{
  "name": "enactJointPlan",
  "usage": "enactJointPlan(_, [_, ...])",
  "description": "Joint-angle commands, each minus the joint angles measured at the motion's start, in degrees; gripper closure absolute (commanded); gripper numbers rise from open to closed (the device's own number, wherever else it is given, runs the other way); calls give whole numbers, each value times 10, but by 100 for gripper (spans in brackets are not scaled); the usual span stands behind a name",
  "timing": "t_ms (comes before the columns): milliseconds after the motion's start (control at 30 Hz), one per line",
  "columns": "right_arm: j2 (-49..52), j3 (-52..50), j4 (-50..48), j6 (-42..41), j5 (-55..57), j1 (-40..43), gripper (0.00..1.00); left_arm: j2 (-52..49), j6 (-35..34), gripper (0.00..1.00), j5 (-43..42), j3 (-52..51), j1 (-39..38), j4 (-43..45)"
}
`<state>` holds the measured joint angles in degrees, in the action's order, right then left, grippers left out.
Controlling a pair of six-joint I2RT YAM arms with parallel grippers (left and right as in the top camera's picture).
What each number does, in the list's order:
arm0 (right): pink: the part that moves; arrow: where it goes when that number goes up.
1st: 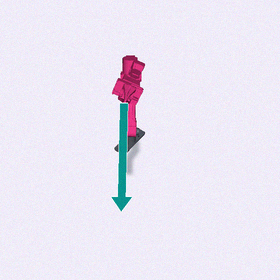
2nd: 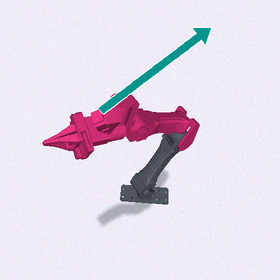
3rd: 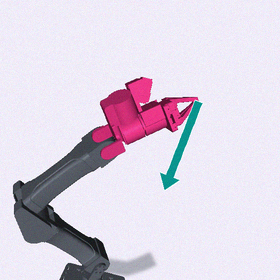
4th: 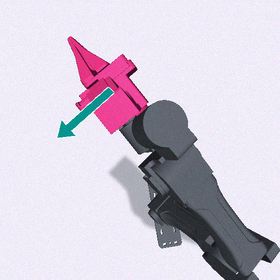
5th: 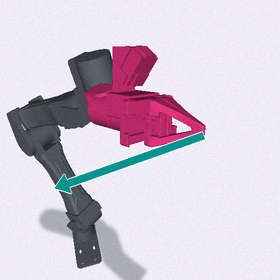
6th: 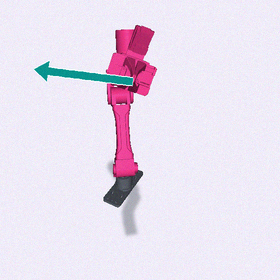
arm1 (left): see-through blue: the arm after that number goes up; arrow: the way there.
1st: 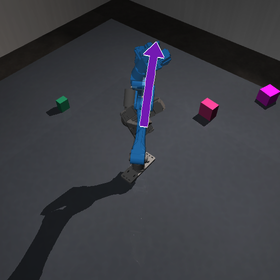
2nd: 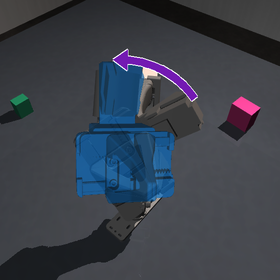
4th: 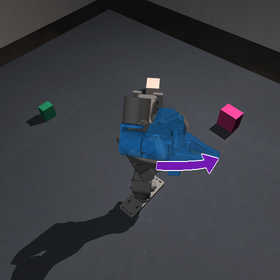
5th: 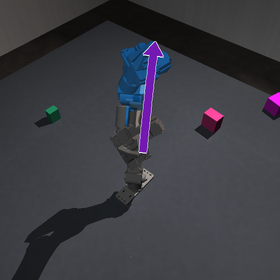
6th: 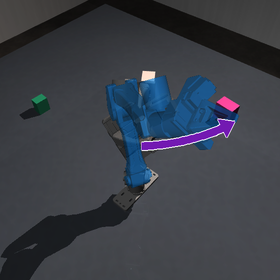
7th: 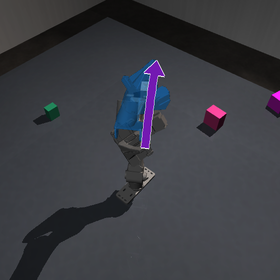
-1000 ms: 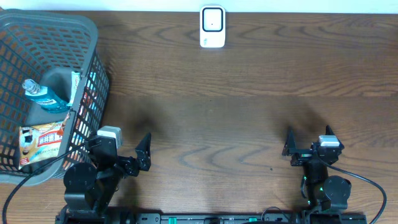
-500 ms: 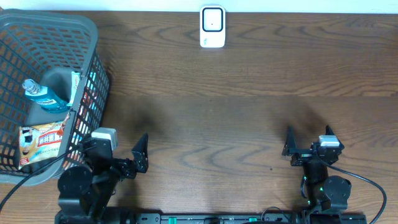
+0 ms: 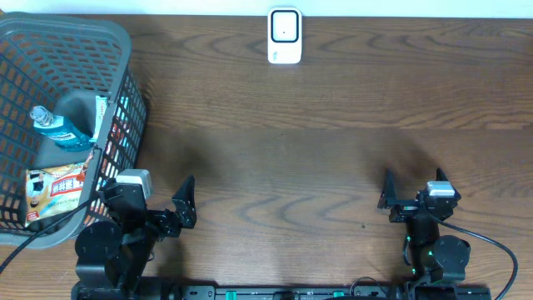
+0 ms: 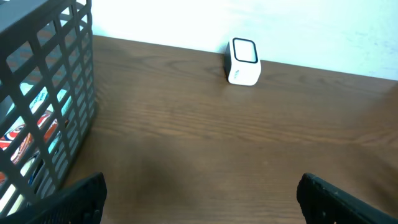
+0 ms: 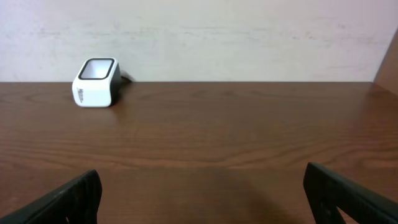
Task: Scan the item barcode
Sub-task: 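Raise the left gripper and move it toward the basket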
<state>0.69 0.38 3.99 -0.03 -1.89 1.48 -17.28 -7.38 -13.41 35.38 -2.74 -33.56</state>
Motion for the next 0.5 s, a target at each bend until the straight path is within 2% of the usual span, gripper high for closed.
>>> enactJointPlan(0, [-3,-1,2,-10,3,-3,1,-8,-5,2,6,18,-2,-3])
enactJointPlan(267, [-3,-1,2,-10,3,-3,1,-43,-9,2,10,41,-2,-13])
enactJointPlan(467, [-3,-1,2,-10,3,-3,1,-99,-9,2,52,108,-2,-62])
